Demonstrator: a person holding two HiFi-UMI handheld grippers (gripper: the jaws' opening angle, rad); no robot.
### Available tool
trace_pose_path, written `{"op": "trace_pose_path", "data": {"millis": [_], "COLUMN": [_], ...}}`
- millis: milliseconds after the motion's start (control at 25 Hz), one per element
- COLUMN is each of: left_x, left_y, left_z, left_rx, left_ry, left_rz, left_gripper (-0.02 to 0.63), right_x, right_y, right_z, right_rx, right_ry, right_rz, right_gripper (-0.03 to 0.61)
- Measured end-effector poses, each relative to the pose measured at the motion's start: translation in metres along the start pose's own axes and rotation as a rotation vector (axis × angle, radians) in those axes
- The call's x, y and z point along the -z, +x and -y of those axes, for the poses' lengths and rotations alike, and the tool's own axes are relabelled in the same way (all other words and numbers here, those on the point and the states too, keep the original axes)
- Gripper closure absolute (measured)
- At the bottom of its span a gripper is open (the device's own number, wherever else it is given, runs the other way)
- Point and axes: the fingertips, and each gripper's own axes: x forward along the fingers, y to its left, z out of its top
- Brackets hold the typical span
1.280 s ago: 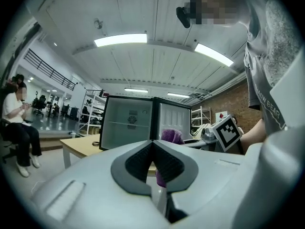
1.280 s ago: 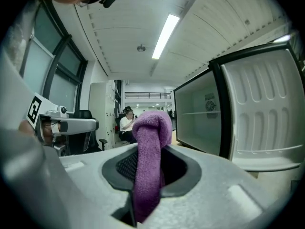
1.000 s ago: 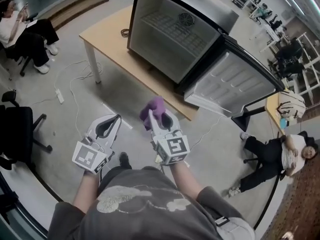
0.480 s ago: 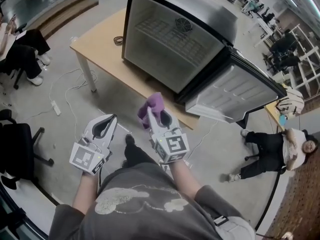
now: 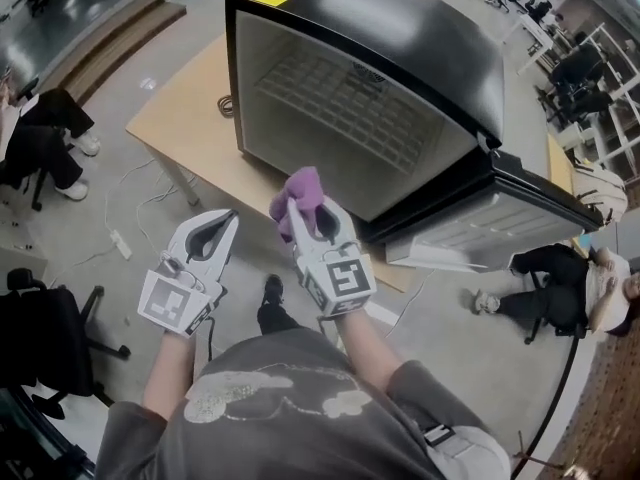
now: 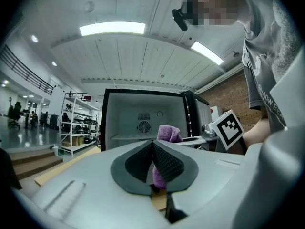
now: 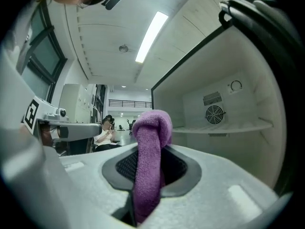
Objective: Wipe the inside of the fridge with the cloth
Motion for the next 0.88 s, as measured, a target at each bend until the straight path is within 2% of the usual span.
{"op": "trace_pose_path", "data": {"millis": [200,520,880], "left_x": [-0.017,-0.026,-0.03], "left_y": [0.05,0.102,0.125], "left_z": [-0.045,-0.09,-0.134], "left_rx": [0.011,0.018,0.017], "left_ry": [0.038,0.073,0.057], "left_rz": [0.01,0.013,0.028], "left_gripper": [0.595,0.595,0.595], "right_x": [-0.026,-0.056,-0.092], "right_y": [0.049,0.11,0.156], "right_z": [0.019,0.035,0.06], "right_rx": [0.014,-0.03,0.088], "right_ry": [-0.001,0.01,-0.024], "right_rz": [0.022,0.079,0.107], "right_gripper": [0.502,0.502,0.502]}}
